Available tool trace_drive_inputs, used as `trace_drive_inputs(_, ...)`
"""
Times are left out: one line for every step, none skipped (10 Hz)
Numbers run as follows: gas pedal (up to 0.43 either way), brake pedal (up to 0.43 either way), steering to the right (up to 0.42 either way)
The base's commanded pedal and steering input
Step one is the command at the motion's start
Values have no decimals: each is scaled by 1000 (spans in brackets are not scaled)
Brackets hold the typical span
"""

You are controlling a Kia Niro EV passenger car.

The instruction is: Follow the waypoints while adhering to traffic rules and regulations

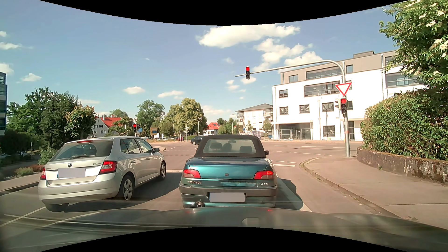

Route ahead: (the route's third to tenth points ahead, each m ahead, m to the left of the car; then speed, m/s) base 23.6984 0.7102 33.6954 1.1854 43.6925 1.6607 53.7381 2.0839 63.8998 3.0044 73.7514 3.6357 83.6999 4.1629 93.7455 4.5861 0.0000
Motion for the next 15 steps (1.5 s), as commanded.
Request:
trace_drive_inputs(0,634,3)
trace_drive_inputs(0,634,3)
trace_drive_inputs(0,640,3)
trace_drive_inputs(0,634,3)
trace_drive_inputs(0,634,3)
trace_drive_inputs(0,634,4)
trace_drive_inputs(0,634,4)
trace_drive_inputs(0,634,3)
trace_drive_inputs(0,634,3)
trace_drive_inputs(0,634,4)
trace_drive_inputs(0,634,3)
trace_drive_inputs(0,634,3)
trace_drive_inputs(0,634,4)
trace_drive_inputs(0,634,3)
trace_drive_inputs(0,634,4)
